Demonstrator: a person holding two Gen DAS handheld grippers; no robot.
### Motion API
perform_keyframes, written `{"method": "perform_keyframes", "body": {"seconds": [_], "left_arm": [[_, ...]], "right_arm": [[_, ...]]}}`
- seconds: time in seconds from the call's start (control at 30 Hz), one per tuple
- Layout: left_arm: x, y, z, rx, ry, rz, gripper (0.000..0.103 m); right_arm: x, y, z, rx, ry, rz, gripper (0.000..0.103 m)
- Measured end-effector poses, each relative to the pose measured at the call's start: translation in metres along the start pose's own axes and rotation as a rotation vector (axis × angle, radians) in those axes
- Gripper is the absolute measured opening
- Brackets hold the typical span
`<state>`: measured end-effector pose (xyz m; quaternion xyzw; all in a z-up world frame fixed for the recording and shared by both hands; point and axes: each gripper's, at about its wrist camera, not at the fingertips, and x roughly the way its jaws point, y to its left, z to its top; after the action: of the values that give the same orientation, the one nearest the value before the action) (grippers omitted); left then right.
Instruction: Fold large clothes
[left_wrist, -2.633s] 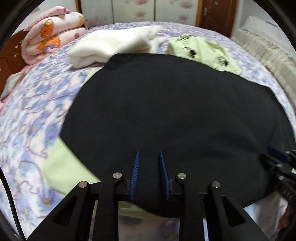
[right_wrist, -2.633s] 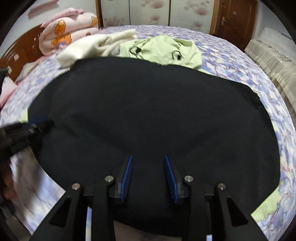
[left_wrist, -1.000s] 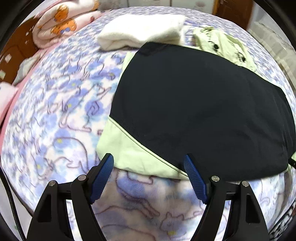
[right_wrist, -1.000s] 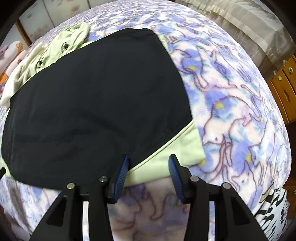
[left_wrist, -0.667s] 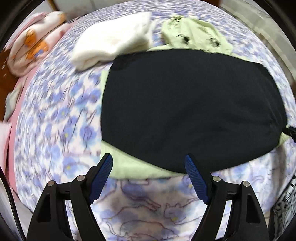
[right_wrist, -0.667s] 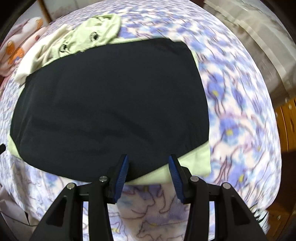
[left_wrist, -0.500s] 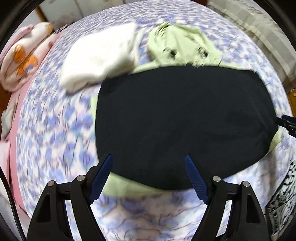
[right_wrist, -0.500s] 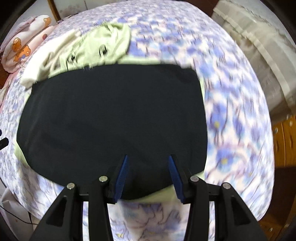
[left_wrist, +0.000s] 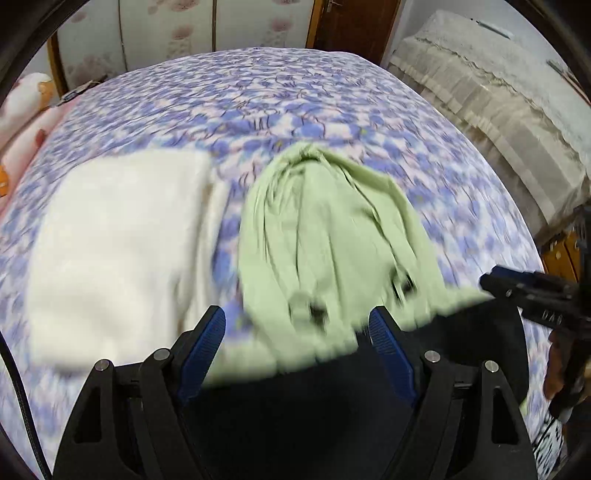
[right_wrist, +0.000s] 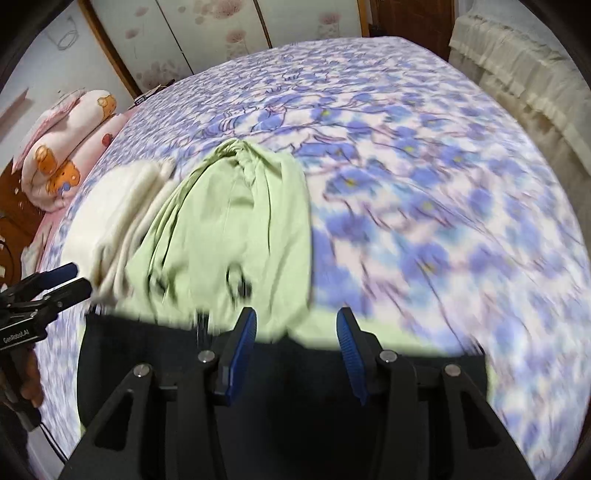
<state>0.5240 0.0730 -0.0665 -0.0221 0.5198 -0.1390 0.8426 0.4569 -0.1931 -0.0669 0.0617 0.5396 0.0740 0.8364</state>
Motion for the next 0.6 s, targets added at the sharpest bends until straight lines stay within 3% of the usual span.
{"method": "perform_keyframes", "body": {"seconds": [0.3,0.47,0.6], "left_arm": [[0.089,0.035,0.070,-0.079,0.066,-0.066,0.077],[0.122,0.061,0.082,-0.147,0.126,-0.119,0.057],[0.124,0.076,0.082,-0.180,0.120,-0.174,0.044]], "right_arm": [[0.060,-0.009,0.073,0.084,0.000,0.047,0.045],[0.087,-0.010,0.106,0.113,0.033,0.052,0.045],[0.102,-0.016,0.120,0.157,0.065,0.074,0.045]]}}
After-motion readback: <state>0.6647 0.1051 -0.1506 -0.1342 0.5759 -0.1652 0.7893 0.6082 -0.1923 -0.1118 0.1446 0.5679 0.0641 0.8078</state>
